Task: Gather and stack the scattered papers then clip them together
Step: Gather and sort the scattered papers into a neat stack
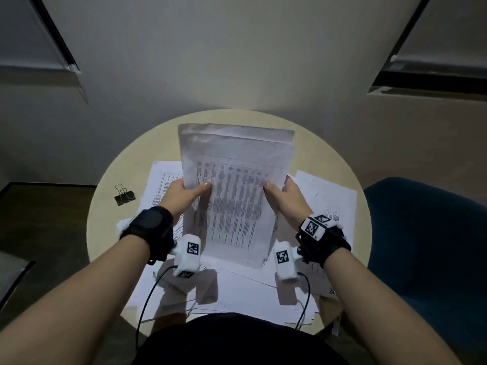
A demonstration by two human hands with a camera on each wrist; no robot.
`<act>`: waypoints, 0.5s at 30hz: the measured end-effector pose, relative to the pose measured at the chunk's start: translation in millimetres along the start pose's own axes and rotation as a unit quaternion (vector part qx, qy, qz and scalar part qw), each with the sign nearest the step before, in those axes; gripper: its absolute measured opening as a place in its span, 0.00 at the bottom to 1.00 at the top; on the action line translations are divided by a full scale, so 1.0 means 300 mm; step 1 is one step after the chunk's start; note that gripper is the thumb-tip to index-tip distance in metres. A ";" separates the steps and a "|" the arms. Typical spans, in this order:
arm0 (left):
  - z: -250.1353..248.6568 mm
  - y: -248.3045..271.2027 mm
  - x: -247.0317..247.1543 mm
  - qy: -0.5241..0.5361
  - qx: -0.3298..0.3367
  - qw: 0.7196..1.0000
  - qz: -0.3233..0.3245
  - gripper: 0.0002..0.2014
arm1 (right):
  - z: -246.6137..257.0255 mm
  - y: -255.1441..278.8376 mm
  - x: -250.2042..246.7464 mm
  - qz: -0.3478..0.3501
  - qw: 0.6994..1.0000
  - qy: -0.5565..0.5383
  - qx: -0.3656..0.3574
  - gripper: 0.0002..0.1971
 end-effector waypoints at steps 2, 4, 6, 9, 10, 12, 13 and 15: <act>0.038 -0.005 -0.017 -0.041 0.008 0.997 -0.064 0.16 | -0.063 -0.014 -0.013 0.001 0.997 -0.009 0.075 0.13; 0.091 -0.009 -0.057 -0.107 0.005 0.986 -0.130 0.16 | -0.152 -0.040 -0.045 0.001 0.990 0.035 0.134 0.24; 0.153 -0.005 -0.111 -0.176 -0.022 0.970 -0.166 0.19 | -0.266 -0.053 -0.091 0.009 0.971 0.194 0.141 0.34; 0.256 0.018 -0.196 -0.235 -0.075 0.954 -0.169 0.17 | -0.416 -0.011 -0.115 0.066 0.921 0.358 0.140 0.58; 0.292 0.021 -0.216 -0.246 -0.086 0.953 -0.155 0.16 | -0.453 0.006 -0.110 0.093 0.896 0.418 0.118 0.60; 0.346 0.036 -0.240 -0.264 -0.107 0.950 -0.132 0.14 | -0.505 0.031 -0.099 0.129 0.839 0.526 0.059 0.56; 0.359 0.044 -0.242 -0.275 -0.109 0.947 -0.123 0.13 | -0.518 0.036 -0.093 0.134 0.822 0.552 0.039 0.54; 0.378 0.054 -0.236 -0.296 -0.109 0.942 -0.119 0.11 | -0.512 0.036 -0.090 0.121 0.822 0.556 0.031 0.54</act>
Point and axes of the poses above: each hand's wrist, its own y-axis away from the middle knuckle, its own x-axis out of the palm, z = x × y, the point moved 2 cm from there along -y, towards the middle knuckle, and after that the axes turned 11 degrees about -z, right-handed, at the moved point
